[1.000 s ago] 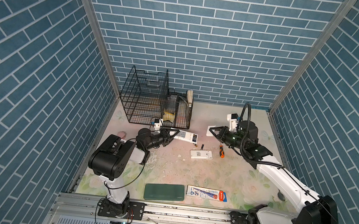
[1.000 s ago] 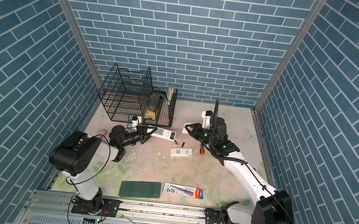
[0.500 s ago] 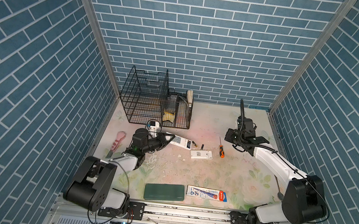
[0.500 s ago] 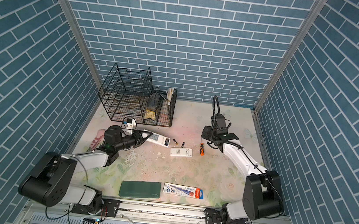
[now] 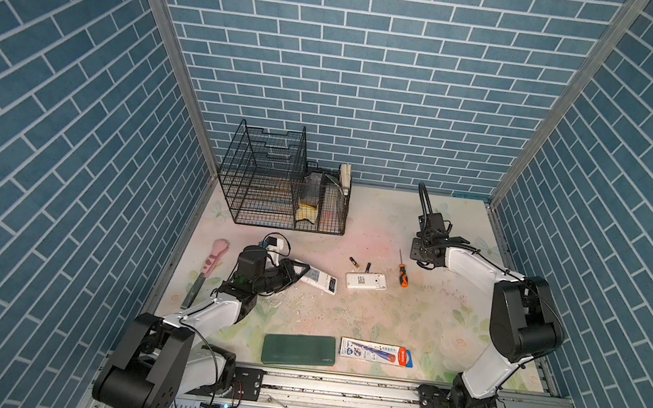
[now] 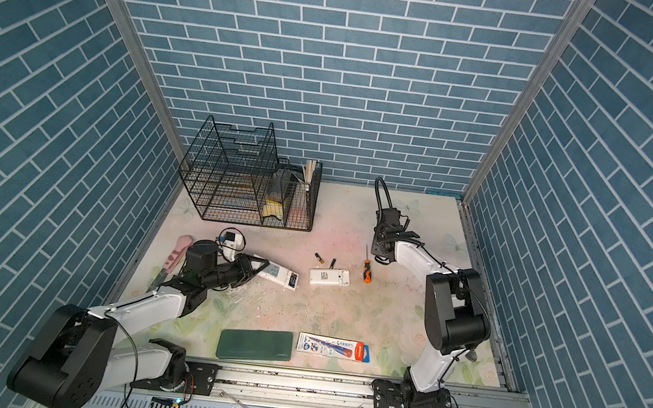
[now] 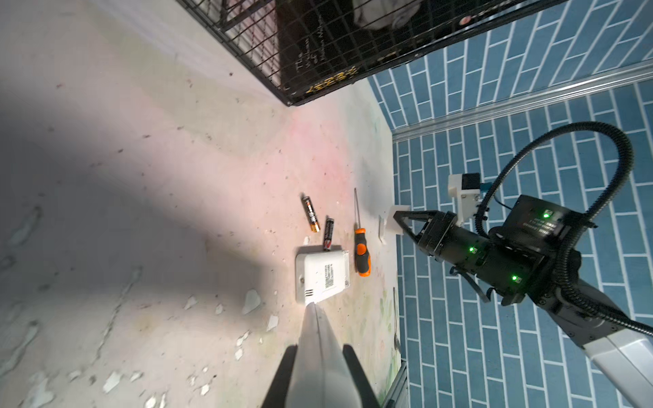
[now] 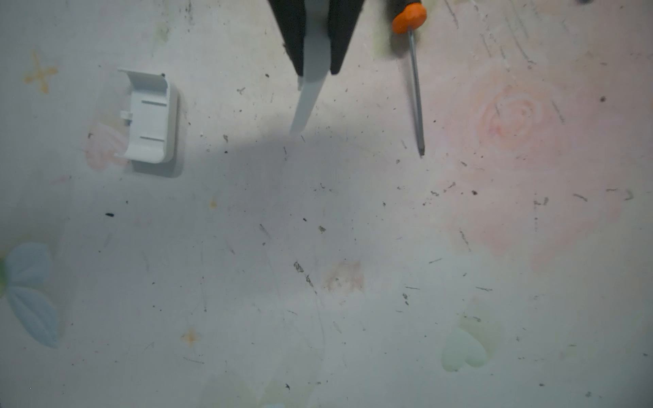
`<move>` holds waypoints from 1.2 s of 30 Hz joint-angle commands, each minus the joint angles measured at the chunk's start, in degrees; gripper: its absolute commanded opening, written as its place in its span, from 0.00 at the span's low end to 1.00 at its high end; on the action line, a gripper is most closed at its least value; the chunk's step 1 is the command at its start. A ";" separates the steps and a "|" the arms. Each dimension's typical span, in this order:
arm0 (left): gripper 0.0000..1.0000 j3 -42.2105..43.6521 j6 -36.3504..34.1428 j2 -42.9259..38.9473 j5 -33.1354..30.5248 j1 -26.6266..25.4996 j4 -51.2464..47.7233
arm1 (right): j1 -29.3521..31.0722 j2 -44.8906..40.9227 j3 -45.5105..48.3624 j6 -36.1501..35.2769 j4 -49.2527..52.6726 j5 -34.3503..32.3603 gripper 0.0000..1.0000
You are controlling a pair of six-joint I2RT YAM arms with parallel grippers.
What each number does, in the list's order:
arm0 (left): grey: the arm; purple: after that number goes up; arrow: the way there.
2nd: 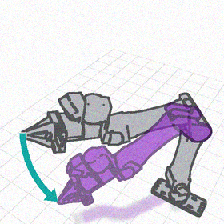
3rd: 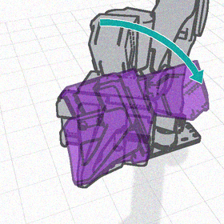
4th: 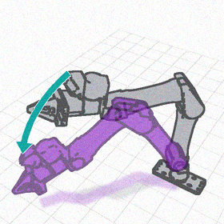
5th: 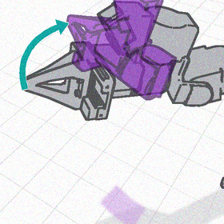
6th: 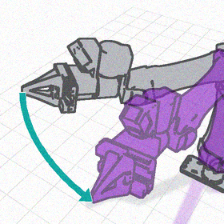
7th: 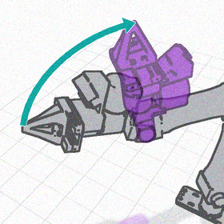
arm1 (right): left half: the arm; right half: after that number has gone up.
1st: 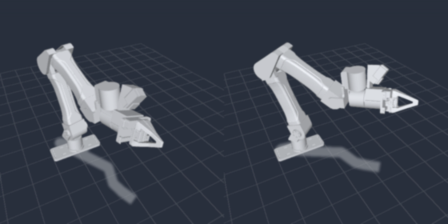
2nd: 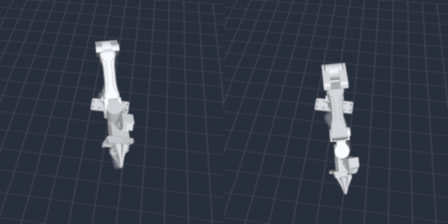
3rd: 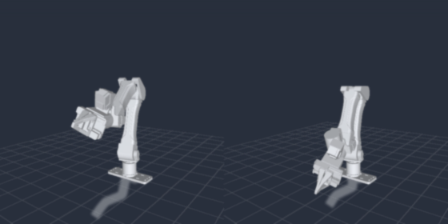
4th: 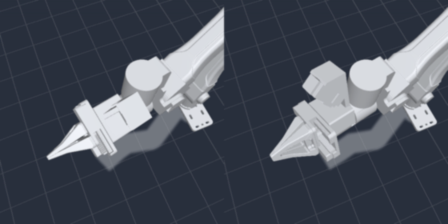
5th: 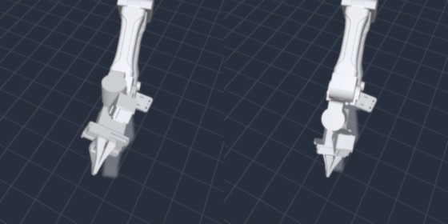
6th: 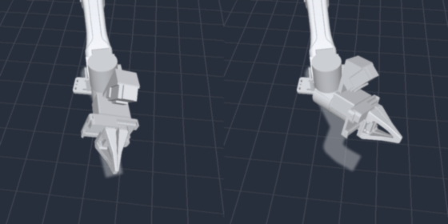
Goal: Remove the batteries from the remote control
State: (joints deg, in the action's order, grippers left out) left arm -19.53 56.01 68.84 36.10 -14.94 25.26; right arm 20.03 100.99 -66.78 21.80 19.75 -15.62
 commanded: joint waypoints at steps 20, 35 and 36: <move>0.00 -0.01 -4.16 -0.48 -0.93 -0.16 -3.99 | -0.61 12.17 -9.07 -4.14 7.03 -6.96 0.15; 0.01 1.21 -6.89 -3.38 -3.00 -0.13 -10.46 | -0.25 1.23 -2.89 -0.83 5.00 0.94 0.36; 0.02 1.41 -7.02 -3.60 -3.15 -0.18 -10.72 | -0.18 0.10 -2.29 -0.63 4.86 1.47 0.36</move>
State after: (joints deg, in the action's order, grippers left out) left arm -19.11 50.37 66.61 33.74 -14.98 16.12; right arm 19.70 105.65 -71.33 19.51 24.84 -16.69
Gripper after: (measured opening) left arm 0.210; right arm 0.355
